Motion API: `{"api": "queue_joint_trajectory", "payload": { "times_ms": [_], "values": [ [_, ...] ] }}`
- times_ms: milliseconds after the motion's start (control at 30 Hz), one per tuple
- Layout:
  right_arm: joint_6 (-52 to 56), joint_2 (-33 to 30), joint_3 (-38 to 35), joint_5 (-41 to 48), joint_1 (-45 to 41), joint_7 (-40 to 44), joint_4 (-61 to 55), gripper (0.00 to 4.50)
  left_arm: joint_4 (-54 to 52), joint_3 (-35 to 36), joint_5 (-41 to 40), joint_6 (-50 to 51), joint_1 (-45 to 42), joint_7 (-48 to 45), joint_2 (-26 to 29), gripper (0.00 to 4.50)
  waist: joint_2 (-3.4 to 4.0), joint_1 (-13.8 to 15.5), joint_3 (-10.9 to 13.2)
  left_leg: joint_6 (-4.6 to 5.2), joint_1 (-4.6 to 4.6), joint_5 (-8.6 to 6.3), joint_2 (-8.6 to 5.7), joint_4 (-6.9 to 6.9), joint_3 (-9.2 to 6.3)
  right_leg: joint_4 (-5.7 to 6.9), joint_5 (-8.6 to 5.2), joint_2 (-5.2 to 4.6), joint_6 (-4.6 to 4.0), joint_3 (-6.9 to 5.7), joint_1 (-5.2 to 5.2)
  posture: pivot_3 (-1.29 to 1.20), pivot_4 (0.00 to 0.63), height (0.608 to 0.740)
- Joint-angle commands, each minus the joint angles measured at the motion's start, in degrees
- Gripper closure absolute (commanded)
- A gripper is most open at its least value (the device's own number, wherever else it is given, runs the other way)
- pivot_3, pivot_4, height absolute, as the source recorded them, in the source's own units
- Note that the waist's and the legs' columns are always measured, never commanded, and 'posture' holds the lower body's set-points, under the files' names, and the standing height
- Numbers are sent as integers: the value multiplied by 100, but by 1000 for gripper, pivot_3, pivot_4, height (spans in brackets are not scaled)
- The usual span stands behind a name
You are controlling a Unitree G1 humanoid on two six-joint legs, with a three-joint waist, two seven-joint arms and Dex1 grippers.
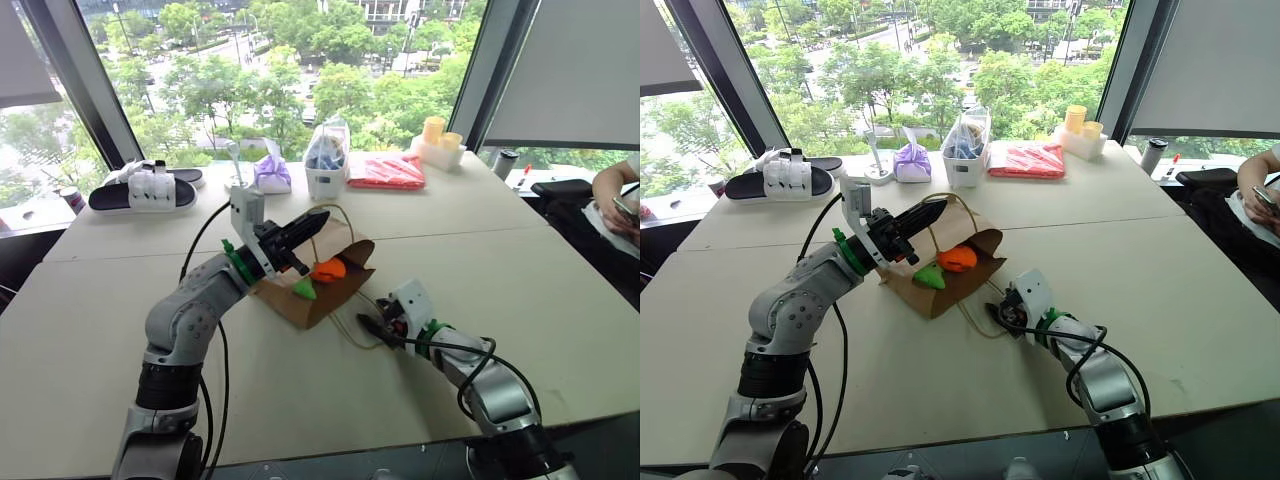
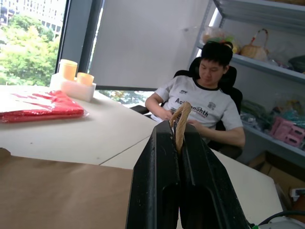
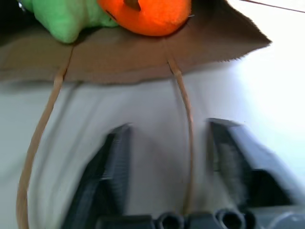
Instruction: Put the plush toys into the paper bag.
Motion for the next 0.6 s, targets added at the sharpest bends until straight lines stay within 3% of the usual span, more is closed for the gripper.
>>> {"api": "queue_joint_trajectory", "payload": {
  "times_ms": [33, 67, 233, 467, 600],
  "values": [
    [244, -16, -63, -95, -87, -125, 105, 3985, -212, 9, 23, -140, -8, -7, 0, 4500, 0, 12, 0, 0, 0, 0, -1, 1, 0, 0, 0, 0, 0, 0, 1, 0, 150, 740],
    [272, -30, -46, -111, -103, -124, 108, 4461, -217, 9, 31, -142, -5, -4, -4, 4500, 0, 14, 0, 0, 0, 0, -1, 2, -1, 0, 0, 0, 0, 0, 3, 0, 150, 740],
    [1014, 80, -826, 800, -352, 24, -629, 4461, -287, 50, -14, -82, -76, 58, -16, 4500, 1, 14, 0, 0, 0, 0, -1, 1, -4, 0, 0, 0, 0, -1, 3, 0, 150, 740],
    [2256, -524, -2088, 2070, -1576, 108, -1680, 4461, 50, 347, -93, -135, -596, 66, 100, 4500, 2, 7, 2, 1, -16, -1, 0, 0, -7, 1, 0, -1, 0, -6, -15, 0, 150, 740],
    [2612, -816, -2307, 2405, -1999, 103, -1713, 4461, 319, 445, -96, -164, -873, 14, 149, 4500, 1, 6, 1, 6, -18, -4, -1, -6, -7, -7, 0, -1, 0, -7, -14, 0, 150, 740]
  ]
}}
